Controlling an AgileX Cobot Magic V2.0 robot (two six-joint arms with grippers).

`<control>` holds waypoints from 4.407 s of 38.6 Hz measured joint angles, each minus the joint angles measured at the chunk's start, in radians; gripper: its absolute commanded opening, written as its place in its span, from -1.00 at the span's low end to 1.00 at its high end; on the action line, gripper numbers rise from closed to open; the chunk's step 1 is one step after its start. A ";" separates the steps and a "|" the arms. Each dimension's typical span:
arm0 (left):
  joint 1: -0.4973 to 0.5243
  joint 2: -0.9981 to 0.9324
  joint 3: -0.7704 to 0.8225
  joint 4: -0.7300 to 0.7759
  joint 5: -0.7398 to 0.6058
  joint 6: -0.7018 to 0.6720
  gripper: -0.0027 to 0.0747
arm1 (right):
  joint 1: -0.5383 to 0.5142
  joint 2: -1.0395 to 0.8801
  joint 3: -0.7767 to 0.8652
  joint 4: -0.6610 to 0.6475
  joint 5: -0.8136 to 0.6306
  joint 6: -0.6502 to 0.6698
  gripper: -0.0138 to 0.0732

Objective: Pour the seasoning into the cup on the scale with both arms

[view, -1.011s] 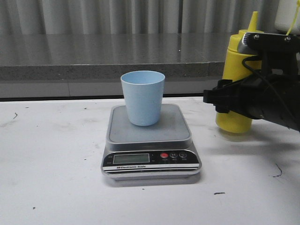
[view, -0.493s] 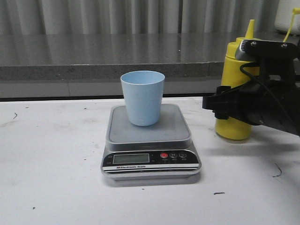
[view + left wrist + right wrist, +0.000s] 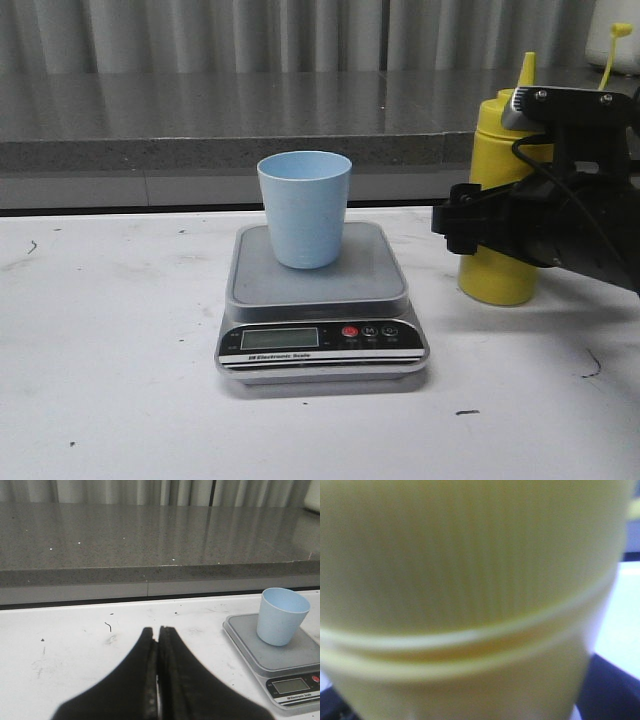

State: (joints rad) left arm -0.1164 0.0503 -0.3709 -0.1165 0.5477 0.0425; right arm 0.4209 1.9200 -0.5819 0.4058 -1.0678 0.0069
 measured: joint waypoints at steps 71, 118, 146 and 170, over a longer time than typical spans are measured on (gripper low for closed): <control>0.000 0.000 0.000 -0.004 0.000 0.000 -0.98 | -0.132 -1.379 0.181 0.392 1.057 -0.823 -0.82; 0.000 0.000 0.000 -0.008 0.000 0.000 -0.98 | -0.132 -1.580 0.282 0.392 1.025 -0.835 -0.82; 0.025 -0.056 0.137 0.020 -0.190 -0.069 -0.98 | -0.132 -1.580 0.282 0.392 1.025 -0.836 -0.82; 0.122 -0.056 0.375 0.043 -0.382 -0.099 -0.98 | -0.132 -1.580 0.282 0.392 1.025 -0.836 -0.82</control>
State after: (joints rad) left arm 0.0053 -0.0056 0.0041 -0.0738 0.1657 -0.0563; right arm 0.2885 0.3398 -0.2997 0.7974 -0.0425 -0.8293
